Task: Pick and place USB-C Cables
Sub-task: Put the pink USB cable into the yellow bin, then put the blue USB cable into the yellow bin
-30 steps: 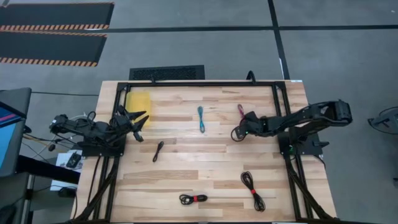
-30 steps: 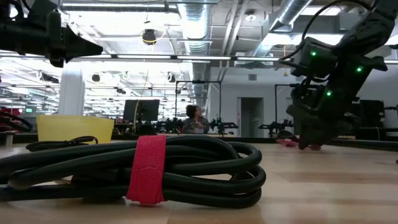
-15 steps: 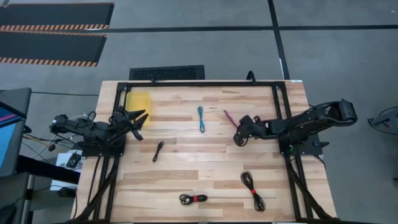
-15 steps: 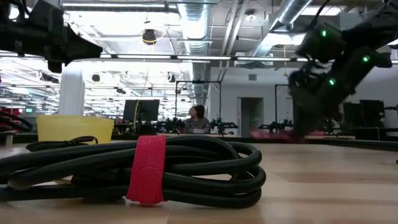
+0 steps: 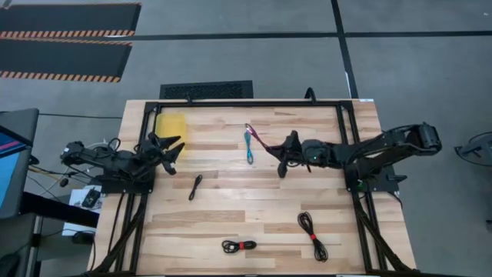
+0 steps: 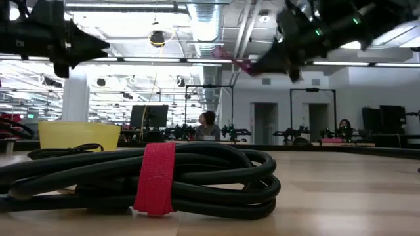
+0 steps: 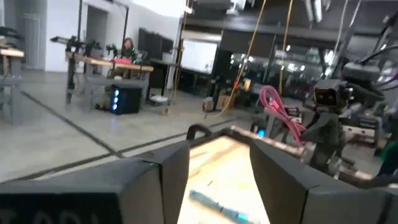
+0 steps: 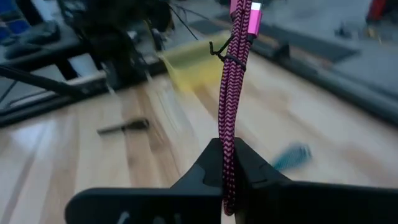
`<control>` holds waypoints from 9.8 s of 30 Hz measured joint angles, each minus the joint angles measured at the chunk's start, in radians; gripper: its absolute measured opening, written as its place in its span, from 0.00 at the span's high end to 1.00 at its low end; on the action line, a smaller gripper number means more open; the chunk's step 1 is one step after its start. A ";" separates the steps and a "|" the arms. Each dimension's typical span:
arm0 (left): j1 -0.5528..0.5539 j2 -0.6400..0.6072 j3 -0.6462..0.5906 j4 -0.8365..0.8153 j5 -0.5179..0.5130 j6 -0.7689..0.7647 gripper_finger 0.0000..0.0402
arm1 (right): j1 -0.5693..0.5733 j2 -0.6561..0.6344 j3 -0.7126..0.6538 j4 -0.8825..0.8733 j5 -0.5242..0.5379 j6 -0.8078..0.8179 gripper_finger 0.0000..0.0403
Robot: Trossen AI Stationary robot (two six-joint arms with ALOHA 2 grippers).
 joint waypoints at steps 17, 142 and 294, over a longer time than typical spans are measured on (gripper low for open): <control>0.000 0.007 -0.002 0.130 0.313 0.014 0.50 | -0.015 0.390 0.385 0.275 -0.241 -0.192 0.96; 1.233 1.525 0.935 -1.211 0.571 -0.247 0.55 | 0.045 0.291 0.350 -0.303 -0.040 -0.154 0.56; -0.103 0.345 0.296 -0.114 -0.301 0.227 0.54 | -0.145 1.367 1.669 -0.208 -0.169 0.629 0.91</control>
